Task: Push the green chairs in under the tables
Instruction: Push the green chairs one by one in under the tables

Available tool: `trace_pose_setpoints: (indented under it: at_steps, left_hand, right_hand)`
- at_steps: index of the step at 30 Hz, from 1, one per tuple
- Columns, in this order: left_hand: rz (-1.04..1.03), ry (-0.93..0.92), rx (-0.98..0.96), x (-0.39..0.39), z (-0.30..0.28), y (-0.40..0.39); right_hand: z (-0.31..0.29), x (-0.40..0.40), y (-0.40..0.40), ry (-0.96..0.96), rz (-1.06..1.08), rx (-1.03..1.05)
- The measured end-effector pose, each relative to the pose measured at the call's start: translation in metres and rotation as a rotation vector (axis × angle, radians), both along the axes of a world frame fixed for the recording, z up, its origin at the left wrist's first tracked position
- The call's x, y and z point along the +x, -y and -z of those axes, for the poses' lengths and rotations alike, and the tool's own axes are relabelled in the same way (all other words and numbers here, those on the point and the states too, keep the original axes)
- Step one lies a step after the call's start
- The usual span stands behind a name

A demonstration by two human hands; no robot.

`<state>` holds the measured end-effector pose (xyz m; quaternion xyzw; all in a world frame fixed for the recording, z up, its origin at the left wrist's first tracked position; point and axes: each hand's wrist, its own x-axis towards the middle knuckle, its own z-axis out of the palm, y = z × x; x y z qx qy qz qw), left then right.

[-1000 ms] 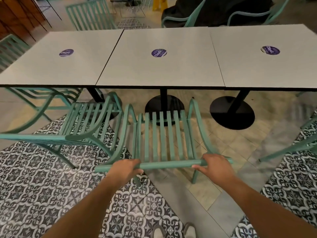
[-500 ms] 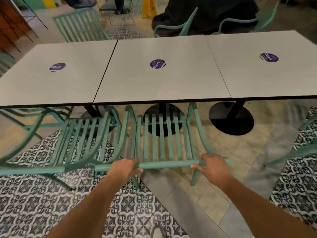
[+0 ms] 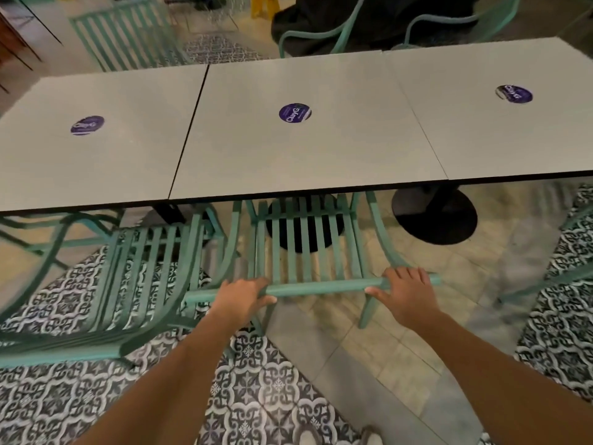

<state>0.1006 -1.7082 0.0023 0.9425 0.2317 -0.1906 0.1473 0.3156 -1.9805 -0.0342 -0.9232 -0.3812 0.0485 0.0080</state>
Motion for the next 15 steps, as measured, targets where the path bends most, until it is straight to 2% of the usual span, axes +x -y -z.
trace_pose_setpoints:
  at_steps: [11,15]
  left_hand:
    - [0.066,-0.042,0.033,0.04,0.013,-0.023]
    - [0.098,0.024,0.068,0.041,0.018,-0.024]
  right_hand:
    - [-0.002,0.048,-0.017,-0.019,-0.022,-0.105]
    - [0.001,0.058,-0.013,-0.045,-0.038,-0.1]
